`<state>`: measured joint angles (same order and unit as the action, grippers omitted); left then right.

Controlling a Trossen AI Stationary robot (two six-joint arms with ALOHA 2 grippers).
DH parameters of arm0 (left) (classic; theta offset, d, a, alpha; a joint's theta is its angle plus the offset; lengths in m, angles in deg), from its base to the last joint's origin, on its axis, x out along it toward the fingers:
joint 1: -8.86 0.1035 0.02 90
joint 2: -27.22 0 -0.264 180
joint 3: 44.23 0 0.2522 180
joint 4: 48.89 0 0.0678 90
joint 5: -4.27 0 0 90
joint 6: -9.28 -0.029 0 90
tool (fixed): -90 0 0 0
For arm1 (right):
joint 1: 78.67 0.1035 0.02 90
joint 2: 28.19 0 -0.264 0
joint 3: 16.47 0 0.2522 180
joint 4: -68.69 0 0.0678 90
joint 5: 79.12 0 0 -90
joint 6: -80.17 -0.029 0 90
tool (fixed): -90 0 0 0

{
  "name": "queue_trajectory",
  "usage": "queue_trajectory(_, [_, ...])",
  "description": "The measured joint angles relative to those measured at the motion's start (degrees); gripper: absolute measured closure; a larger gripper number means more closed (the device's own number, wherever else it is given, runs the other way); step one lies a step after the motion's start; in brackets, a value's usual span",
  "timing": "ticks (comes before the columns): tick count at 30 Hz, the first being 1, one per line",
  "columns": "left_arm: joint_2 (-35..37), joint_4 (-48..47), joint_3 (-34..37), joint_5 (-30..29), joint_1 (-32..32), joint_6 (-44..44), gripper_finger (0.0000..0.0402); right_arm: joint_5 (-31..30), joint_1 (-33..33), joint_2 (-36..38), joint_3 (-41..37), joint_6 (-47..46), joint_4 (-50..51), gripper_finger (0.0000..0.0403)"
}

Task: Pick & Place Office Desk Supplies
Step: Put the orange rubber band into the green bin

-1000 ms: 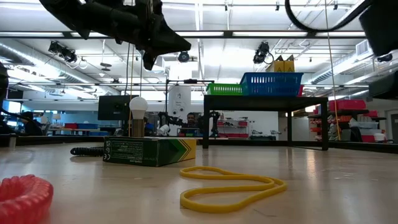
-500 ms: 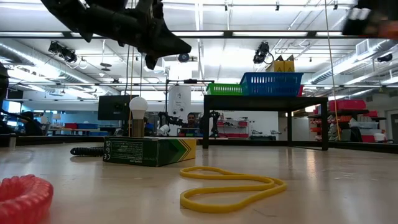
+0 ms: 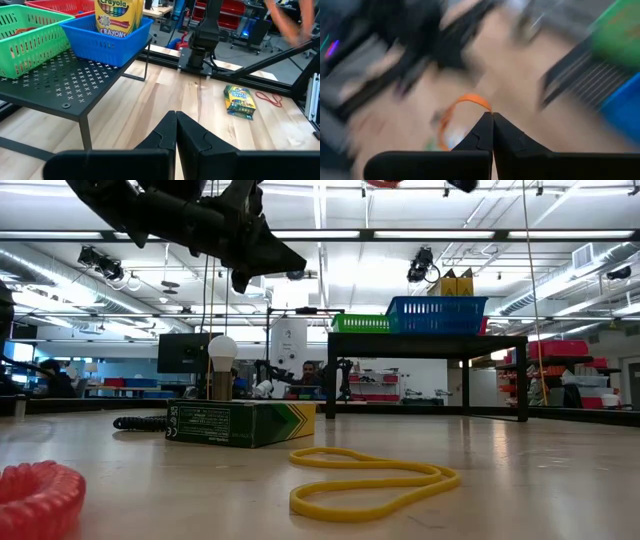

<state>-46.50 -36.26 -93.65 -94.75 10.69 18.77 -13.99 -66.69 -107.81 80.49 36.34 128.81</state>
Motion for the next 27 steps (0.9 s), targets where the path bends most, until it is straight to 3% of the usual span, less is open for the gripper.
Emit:
queue_trajectory(3, [-0.02,0.00,0.00,0.18,0.00,-0.95,0.0393,-2.98,-9.38,-0.08,5.35,5.75,-0.06,0.0400])
queue_trajectory(6, [-0.02,-0.02,0.00,-0.56,0.00,-1.57,0.0393,-1.88,-19.44,-0.75,8.83,13.59,-1.16,0.0400])
queue_trajectory(14, [-0.02,-0.38,0.00,-6.45,0.04,-1.35,0.0393,10.50,-42.70,-6.33,8.78,23.37,-0.57,0.0400])
queue_trajectory(18, [-0.02,-1.48,0.00,-7.61,0.07,0.79,0.0392,14.51,-47.39,-11.06,6.29,26.71,-1.04,0.0400])
queue_trajectory(22, [-0.02,-2.83,0.02,-7.70,0.07,5.25,0.0392,14.80,-48.72,-15.11,5.13,29.30,-3.67,0.0396])
queue_trajectory(27, [-0.02,-3.36,0.01,-9.78,-0.09,9.48,0.0392,14.75,-48.07,-17.07,5.13,29.76,-7.82,0.0356])
